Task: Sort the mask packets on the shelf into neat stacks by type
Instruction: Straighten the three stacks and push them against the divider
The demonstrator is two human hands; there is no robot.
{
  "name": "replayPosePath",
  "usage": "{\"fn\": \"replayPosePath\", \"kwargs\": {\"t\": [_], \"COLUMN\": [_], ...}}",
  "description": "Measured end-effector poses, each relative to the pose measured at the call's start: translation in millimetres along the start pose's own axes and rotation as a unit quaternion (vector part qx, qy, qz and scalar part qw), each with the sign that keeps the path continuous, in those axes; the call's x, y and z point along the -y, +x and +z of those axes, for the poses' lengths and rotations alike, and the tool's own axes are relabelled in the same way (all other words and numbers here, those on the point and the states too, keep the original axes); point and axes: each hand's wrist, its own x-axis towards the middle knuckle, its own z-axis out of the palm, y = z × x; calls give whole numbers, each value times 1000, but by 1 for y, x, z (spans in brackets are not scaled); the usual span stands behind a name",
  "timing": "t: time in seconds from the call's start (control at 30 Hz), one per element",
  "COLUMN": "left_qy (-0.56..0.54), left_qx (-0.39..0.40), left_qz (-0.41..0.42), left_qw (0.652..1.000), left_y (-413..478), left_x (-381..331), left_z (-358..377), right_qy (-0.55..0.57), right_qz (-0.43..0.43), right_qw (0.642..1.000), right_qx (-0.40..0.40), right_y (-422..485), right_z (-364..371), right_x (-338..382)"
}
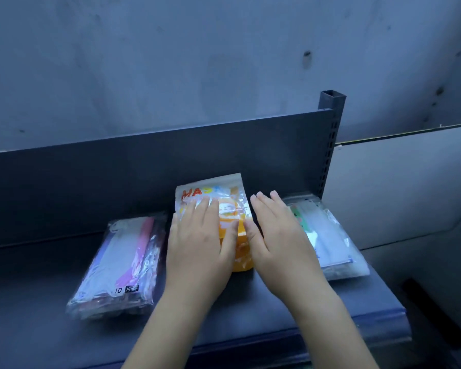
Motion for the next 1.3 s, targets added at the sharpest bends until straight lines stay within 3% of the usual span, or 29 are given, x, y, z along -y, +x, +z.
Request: {"fn": "replayPosePath", "kwargs": {"t": [0.27,0.53,0.63,0.9,0.97,1.13,1.3], "left_qy": [-45,-131,-224,-390,-415,-421,-442], "left_qx": [-82,-7,63,52,62,83,70], "left_qz": [3,-17,-104,-308,-320,-292,-324], "left_qw": [996,991,967,866,850,855,834], "left_y": [0,-16,-18,-11,-9,-12,-11], "left_x": [-79,-153,-158,-165,-167,-161,-154], "left_z": [23,76,98,110,109,110,111], "right_qy": [59,58,83,259,270,318,378], "right_qz": [-13,80,138,245,264,268,293], "right_qw": [998,992,982,928,918,898,869], "right_qx": [-10,76,96,113,120,141,126], "right_y": [5,9,10,17,17,16,17], "right_z": [-48,-59,-62,-59,-59,-61,-65], "right_x": [-56,-128,-151,-172,-172,-169,-171]}}
